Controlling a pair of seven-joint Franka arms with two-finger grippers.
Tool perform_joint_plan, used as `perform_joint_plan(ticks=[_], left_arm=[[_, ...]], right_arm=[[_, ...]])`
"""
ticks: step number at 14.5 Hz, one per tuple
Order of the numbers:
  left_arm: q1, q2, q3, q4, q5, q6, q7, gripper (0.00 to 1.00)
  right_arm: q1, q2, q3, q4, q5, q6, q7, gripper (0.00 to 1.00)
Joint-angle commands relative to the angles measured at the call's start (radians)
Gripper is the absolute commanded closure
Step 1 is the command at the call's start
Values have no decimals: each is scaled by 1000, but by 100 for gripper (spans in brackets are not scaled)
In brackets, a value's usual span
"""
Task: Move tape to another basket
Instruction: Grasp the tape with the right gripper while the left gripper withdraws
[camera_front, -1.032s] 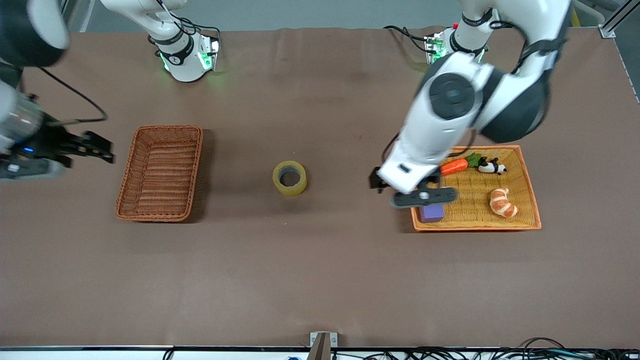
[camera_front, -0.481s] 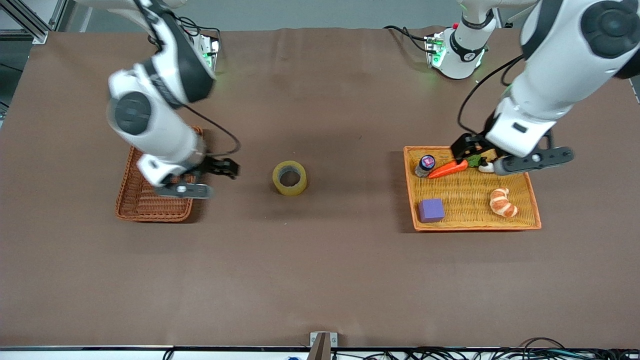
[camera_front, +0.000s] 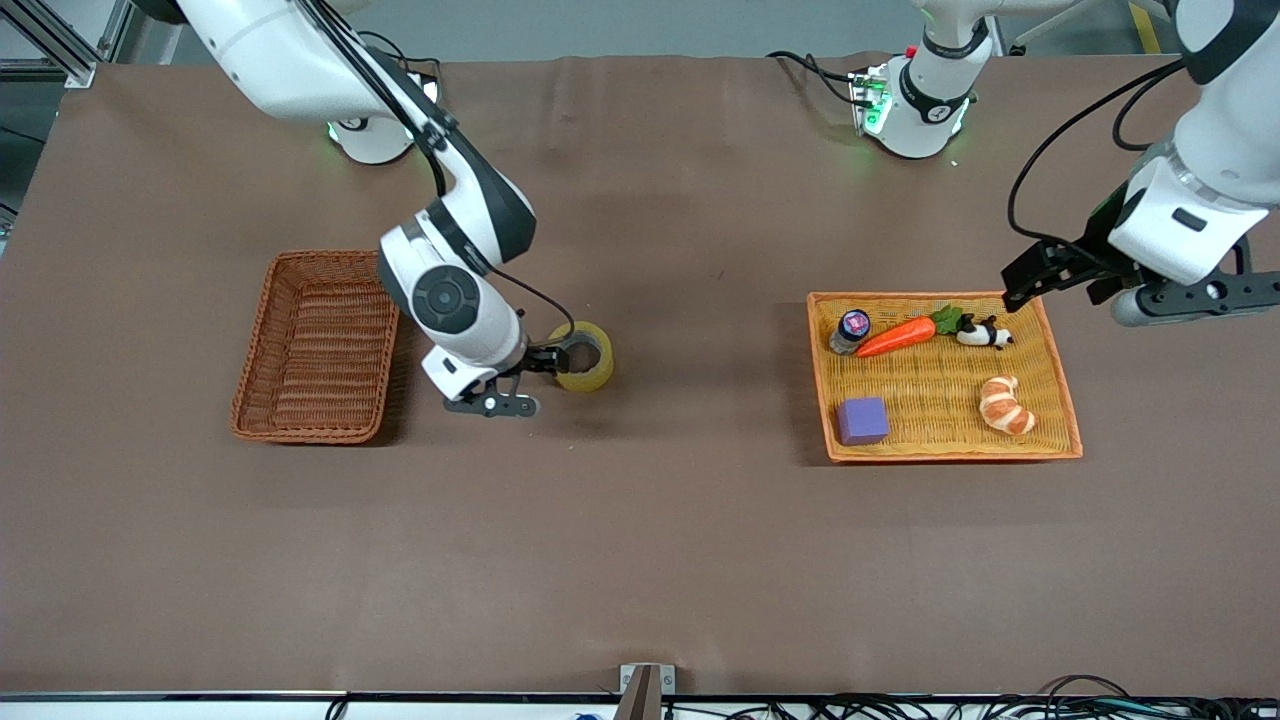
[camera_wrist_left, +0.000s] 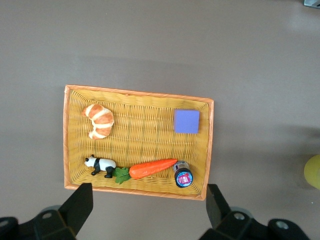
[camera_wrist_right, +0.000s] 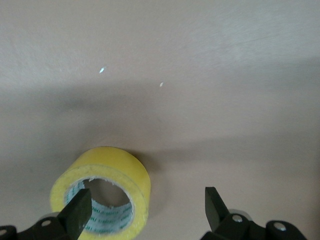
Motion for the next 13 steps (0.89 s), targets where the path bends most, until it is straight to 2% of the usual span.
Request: perform_joint_plan(ticks=[1,4,6,10,11,13], left_arm=[[-6,-61,20,-61,-20,-2,44,0],[-18,-94,59,-99,-23,1,90,0],[-62,-94,110,-101,-25,1,116,0],[-70,-81,129,-93,-14,3,117,0],[-67,-83,127,-95,-11,6,119,3],[-70,-78,125,-95,-9,9,137,4]], right_arm=[[-14,-8,47,-63,-75,56,16,0],[-13,-10,61,-170,-83,172,18,0],[-14,-13,85,-209,-83,191,30,0],[-14,-4,93,-209,-85,210,47,0],[-16,11,93,-209,-85,220,47,0],[-14,33,91,-209,-86,231,47,9]])
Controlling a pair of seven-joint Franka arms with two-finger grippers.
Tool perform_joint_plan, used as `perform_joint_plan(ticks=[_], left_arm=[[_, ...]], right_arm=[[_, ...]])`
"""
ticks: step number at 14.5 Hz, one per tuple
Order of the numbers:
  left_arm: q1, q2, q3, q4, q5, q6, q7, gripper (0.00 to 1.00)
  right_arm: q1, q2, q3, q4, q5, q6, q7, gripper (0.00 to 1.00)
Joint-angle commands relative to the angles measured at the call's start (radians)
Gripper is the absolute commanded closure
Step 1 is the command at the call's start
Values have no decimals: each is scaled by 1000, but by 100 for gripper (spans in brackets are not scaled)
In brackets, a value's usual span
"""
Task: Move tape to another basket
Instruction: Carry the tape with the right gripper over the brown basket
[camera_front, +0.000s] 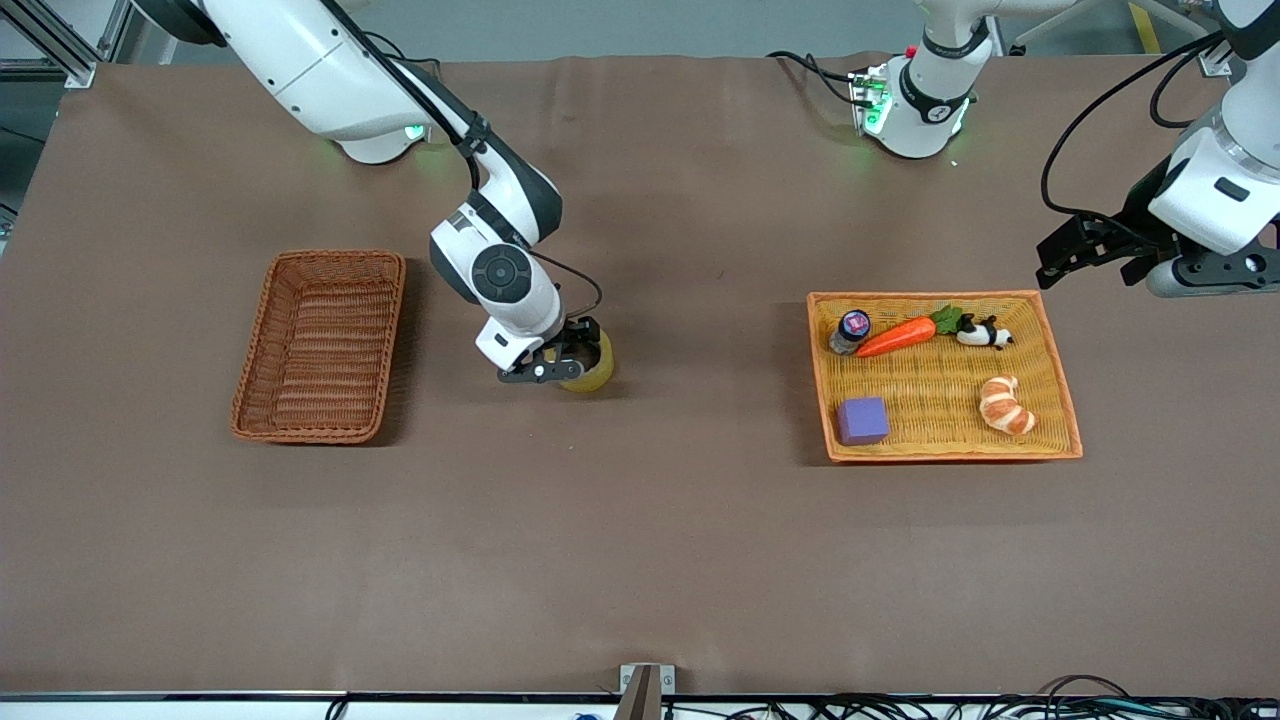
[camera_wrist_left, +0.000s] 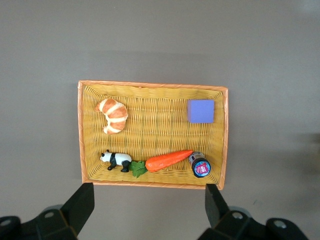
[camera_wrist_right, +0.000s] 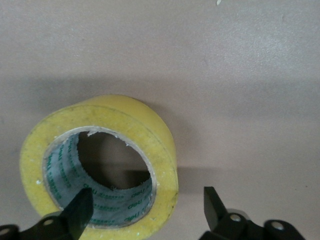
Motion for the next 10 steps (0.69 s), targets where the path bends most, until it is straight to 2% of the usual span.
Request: perform_joint_plan(ticks=[1,5,6,7,10], left_arm=[[-5,-9,8,-12,-6,9,52,2],[-2,-6,8,-10,-1,7,57,0],[-2,-3,9,-10,-1,7,59,0],[-3,-3,8,-10,-1,7,59,0],[-11,-1,3,-10,18,4,51,0]], right_arm=[[-15,13,14,-19,-30,27,28,20],[-26,47,14,5,-28,18,54,73],[-26,48,14,11,-28,15,57,93],[-26,48,14,28,-24,5,65,98],[-46,30,14,65,-22,-94,108,100]])
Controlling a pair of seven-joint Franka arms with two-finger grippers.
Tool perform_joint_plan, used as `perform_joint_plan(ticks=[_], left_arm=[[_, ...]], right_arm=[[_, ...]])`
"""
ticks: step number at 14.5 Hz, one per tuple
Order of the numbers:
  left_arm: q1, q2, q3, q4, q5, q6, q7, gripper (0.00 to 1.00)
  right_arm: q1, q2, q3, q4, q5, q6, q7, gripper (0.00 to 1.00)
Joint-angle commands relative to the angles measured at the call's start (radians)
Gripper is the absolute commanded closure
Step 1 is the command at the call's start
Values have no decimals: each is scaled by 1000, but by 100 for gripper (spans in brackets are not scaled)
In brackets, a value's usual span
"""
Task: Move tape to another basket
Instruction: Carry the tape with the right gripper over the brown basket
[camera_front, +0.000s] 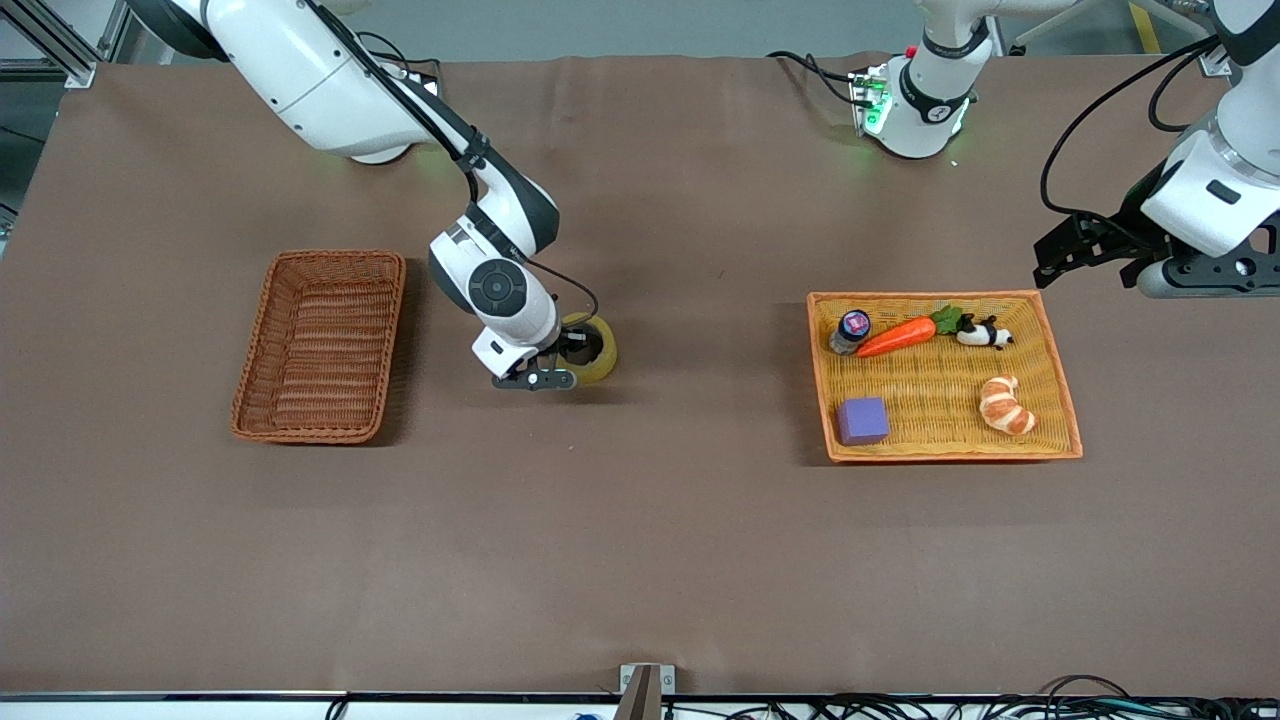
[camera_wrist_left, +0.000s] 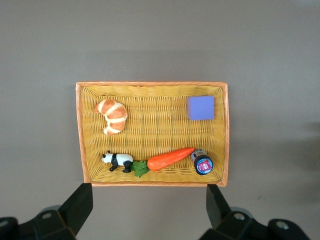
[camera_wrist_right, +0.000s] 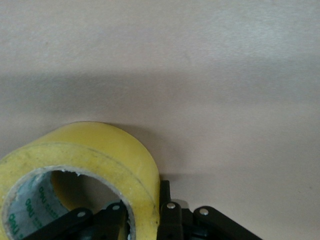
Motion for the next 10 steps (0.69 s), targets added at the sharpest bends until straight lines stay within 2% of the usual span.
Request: perform_joint_plan(ticks=[1,4,6,8,10], left_arm=[[-10,-4,-1,-3,37,2,8,0],[-10,-2,-7,-3,37,-1,1,0],[-1,-2,-7,-1,28,-1,4,0],[1,-1,-5,-3,26,-1,6,0],[-1,7,-7,-1,26,-1,6,0]], right_arm=[[-49,-38,19,59,-22,-125,52,100],[-89,-188,7,65,-24,-254,34,100],[-129,-264,-27,59,-24,-335,-68,100],[-144,-359,-128,16,-17,-395,-256,100],[-147,-462,-220,-92,-17,-385,-413,100]])
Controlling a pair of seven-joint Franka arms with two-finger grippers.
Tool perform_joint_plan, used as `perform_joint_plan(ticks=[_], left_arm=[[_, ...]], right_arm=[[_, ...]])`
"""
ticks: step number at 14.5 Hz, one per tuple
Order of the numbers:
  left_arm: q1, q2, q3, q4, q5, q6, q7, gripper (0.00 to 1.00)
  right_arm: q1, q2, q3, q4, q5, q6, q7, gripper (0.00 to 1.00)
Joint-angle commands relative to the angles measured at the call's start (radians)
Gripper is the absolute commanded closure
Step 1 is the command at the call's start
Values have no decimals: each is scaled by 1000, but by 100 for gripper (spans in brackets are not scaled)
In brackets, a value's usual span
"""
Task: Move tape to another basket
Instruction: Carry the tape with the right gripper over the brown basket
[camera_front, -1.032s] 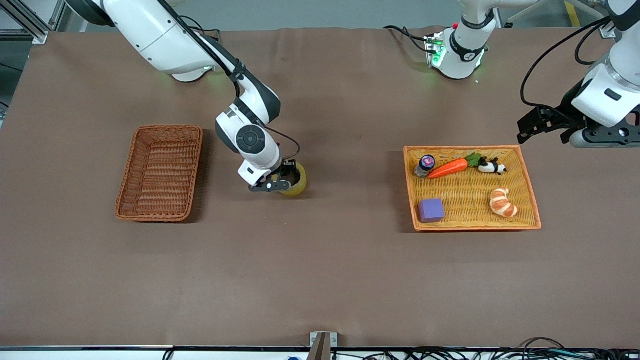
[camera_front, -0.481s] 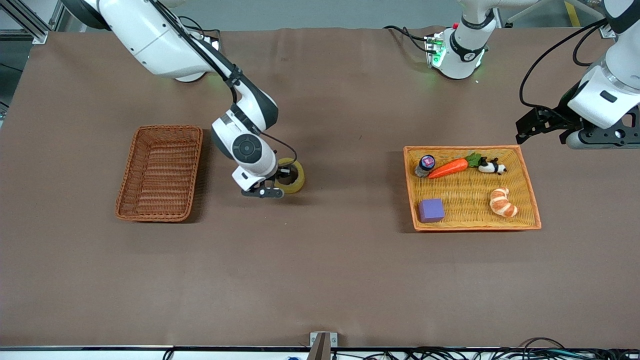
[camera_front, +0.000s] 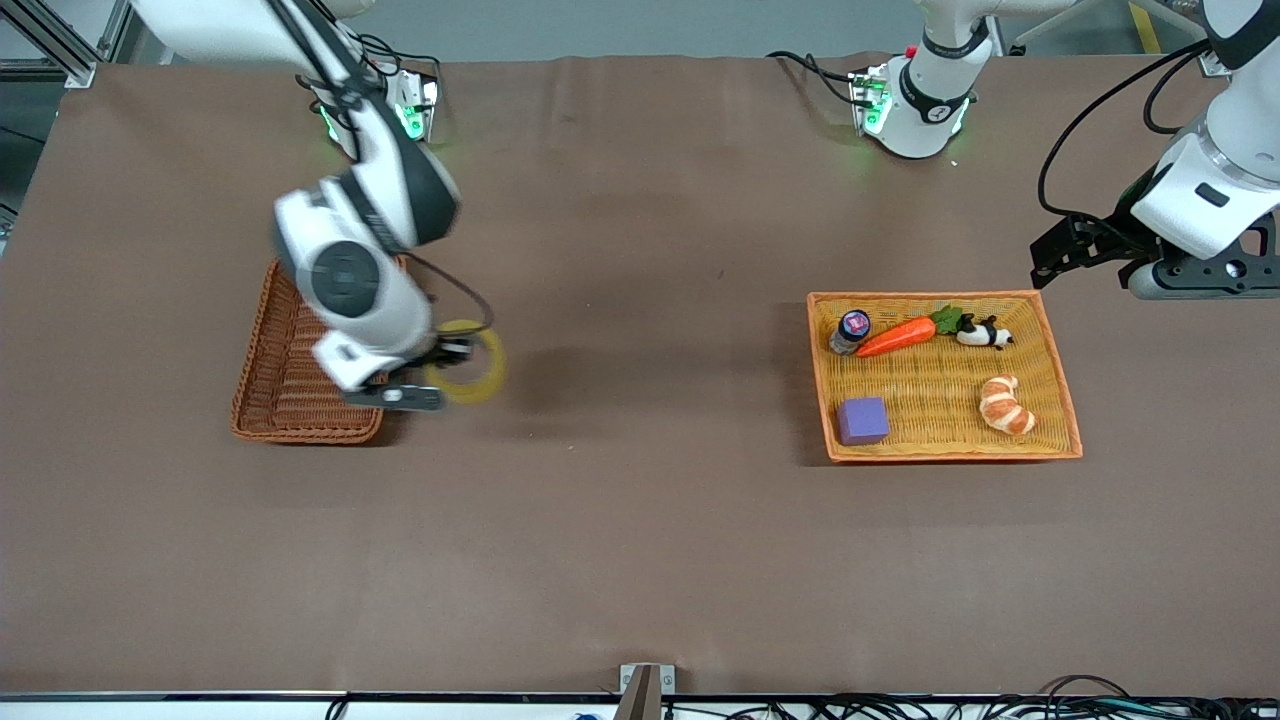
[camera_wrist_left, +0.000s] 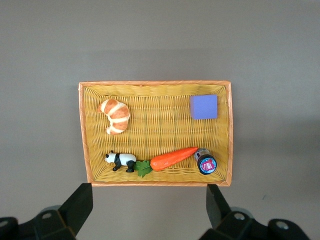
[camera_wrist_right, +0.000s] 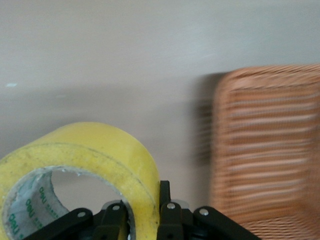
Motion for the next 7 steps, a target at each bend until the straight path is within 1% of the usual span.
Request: perform_joint_plan(ticks=[1,4,5,6,7], left_arm=[[-1,6,-1,1,9,-1,5,0],[-1,9,-1,1,9,-1,3,0],[-2,10,-1,1,9,1,3,0],[-4,13,-1,1,9,1,3,0],[-4,15,-1,3,9,1,3,0]], right_arm=[[-15,-159,-120,-203,-5,47,-186,100],[-15,-183,-253,-323,-5,133,-356,100],[-16,-182,-296,-360,-5,183,-414,100],[-16,-179,-330,-395,-5,237,-456,100],[-16,-173,-350,-430,-5,286,-475,100]])
